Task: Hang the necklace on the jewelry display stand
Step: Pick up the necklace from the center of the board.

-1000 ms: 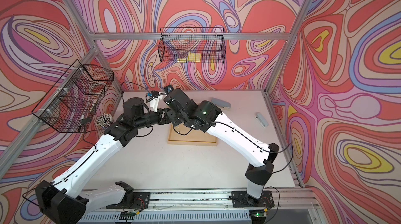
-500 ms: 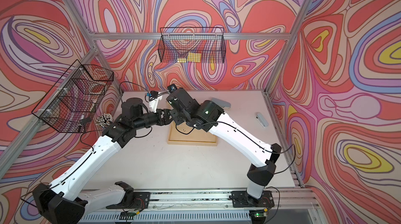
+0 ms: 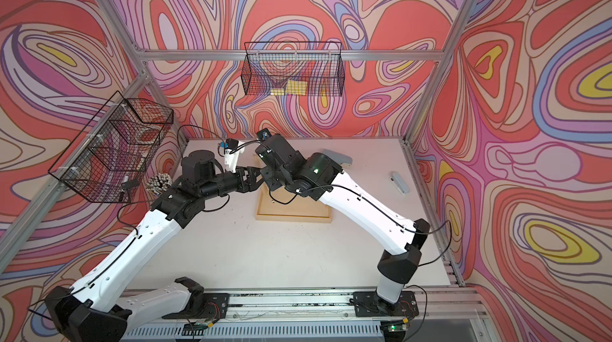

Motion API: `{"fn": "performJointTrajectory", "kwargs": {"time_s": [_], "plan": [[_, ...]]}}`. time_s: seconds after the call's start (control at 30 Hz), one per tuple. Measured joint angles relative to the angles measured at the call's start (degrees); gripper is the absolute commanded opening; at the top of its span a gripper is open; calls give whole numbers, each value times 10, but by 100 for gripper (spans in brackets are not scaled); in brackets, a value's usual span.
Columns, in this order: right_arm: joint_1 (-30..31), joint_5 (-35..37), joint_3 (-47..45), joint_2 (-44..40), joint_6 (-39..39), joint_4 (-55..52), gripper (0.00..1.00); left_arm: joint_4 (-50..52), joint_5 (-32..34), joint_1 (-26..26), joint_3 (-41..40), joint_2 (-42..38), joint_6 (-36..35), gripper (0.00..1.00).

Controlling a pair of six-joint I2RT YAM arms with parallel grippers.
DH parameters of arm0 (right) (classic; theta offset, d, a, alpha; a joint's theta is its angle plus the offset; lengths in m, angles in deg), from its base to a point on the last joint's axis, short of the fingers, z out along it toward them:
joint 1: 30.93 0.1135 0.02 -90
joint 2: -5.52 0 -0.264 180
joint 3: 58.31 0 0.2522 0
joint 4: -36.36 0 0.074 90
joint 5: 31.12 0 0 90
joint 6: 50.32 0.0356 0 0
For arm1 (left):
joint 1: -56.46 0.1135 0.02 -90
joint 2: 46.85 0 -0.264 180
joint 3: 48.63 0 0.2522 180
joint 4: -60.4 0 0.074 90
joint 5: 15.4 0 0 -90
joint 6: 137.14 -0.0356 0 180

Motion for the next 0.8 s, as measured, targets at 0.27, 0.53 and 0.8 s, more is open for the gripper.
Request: {"fn": "performJointTrajectory", "kwargs": {"time_s": [0.27,0.53,0.8], "plan": [[0,-9,-4,-3,0,0,0,-4,10,0,3,8,0,66],[0,-12,-5,-7,0,0,0,-14,13,0,4,14,0,67],[0,-15,-5,-7,0,0,0,-16,13,0,4,19,0,67]]}}
